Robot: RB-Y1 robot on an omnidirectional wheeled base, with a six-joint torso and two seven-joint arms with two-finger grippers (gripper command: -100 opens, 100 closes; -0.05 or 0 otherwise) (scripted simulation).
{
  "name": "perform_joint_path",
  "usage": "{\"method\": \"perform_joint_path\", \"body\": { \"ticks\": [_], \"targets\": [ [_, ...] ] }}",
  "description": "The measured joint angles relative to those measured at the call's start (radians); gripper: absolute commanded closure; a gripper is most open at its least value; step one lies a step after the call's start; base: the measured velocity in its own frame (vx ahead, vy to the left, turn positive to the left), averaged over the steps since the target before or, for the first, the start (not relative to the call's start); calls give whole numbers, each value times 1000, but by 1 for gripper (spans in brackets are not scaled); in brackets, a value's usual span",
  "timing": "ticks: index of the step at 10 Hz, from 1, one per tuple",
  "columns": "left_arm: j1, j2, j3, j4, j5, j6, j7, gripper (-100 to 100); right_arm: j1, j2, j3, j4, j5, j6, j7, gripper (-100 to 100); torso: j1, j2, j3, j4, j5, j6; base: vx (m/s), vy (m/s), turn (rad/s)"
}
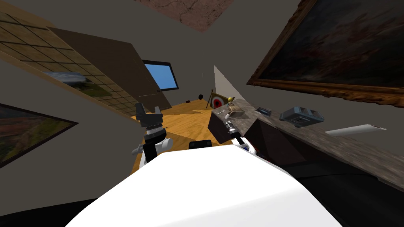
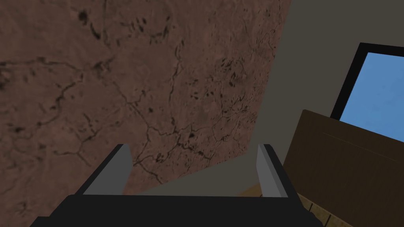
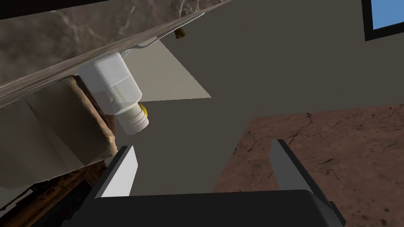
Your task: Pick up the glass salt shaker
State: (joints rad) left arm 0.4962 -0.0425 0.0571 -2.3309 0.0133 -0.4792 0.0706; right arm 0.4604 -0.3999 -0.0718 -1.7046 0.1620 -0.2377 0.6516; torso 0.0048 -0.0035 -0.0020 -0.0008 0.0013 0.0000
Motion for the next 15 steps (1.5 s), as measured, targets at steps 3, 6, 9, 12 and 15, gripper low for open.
{"method": "perform_joint_path", "body": {
  "ticks": [3,6,9,12,15],
  "targets": [
    [0,0,0,0,0,0,0,0,1,-41,-40,74,56,21,49,-100,0,0,0,0,0,0,57,79,23],
    [0,0,0,0,0,0,0,0,-14,-70,-74,124,105,57,78,-100,-3,1,0,0,0,0,39,42,24],
    [0,0,0,0,0,0,0,0,-22,-87,-104,160,148,74,97,-100,-3,2,1,0,-1,0,33,33,26],
    [0,0,0,0,0,0,0,0,-51,-118,-147,238,194,73,106,-100,-2,0,0,0,0,0,52,47,42],
    [0,0,0,0,0,0,0,0,-62,-137,-188,271,249,95,120,-100,-2,1,0,0,0,0,54,51,42]
  ]
}}
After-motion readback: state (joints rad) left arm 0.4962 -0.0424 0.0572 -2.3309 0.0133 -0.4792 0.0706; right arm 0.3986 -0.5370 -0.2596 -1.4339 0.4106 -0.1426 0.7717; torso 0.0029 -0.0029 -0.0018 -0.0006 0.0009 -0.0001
